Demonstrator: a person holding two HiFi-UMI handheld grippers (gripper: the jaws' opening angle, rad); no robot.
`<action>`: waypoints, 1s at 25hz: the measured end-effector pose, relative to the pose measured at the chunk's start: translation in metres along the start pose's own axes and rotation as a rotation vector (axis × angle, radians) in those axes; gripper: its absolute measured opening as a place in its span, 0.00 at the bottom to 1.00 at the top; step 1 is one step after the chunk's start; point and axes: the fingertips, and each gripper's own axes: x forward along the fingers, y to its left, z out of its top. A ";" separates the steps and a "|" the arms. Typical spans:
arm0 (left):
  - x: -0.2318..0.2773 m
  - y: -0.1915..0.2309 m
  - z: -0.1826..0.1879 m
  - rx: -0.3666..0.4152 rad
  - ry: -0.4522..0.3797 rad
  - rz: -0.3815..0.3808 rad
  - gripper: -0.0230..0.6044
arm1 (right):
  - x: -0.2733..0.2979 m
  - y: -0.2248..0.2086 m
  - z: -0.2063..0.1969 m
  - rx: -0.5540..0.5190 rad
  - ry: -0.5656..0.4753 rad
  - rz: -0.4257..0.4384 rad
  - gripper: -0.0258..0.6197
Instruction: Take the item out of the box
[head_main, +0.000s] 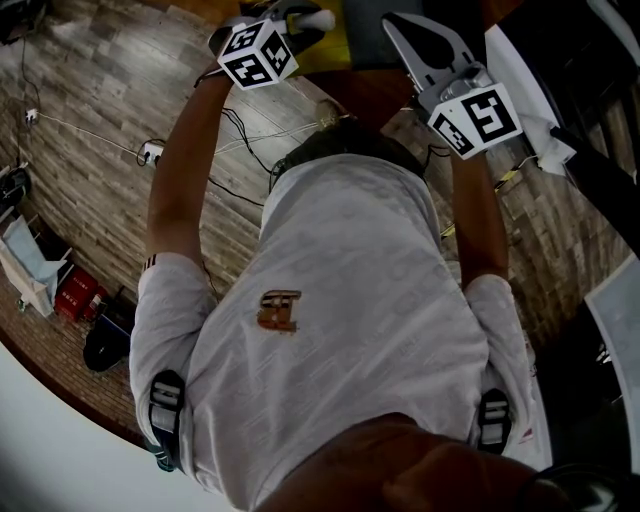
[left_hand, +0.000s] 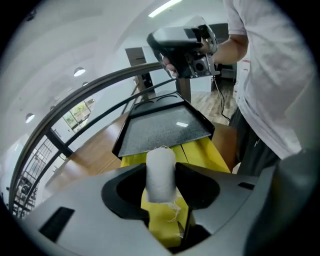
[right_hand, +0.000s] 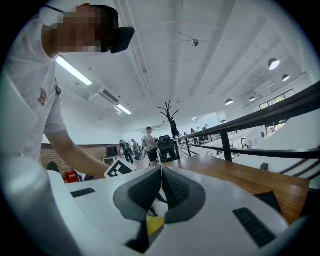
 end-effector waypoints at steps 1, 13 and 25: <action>-0.004 0.002 0.005 -0.015 -0.023 0.018 0.36 | 0.000 0.001 0.001 -0.003 0.000 0.004 0.09; -0.074 0.025 0.065 -0.274 -0.389 0.247 0.36 | 0.004 0.013 0.005 -0.016 0.000 0.037 0.09; -0.126 0.030 0.102 -0.398 -0.632 0.389 0.36 | 0.004 0.023 0.011 -0.026 -0.013 0.068 0.09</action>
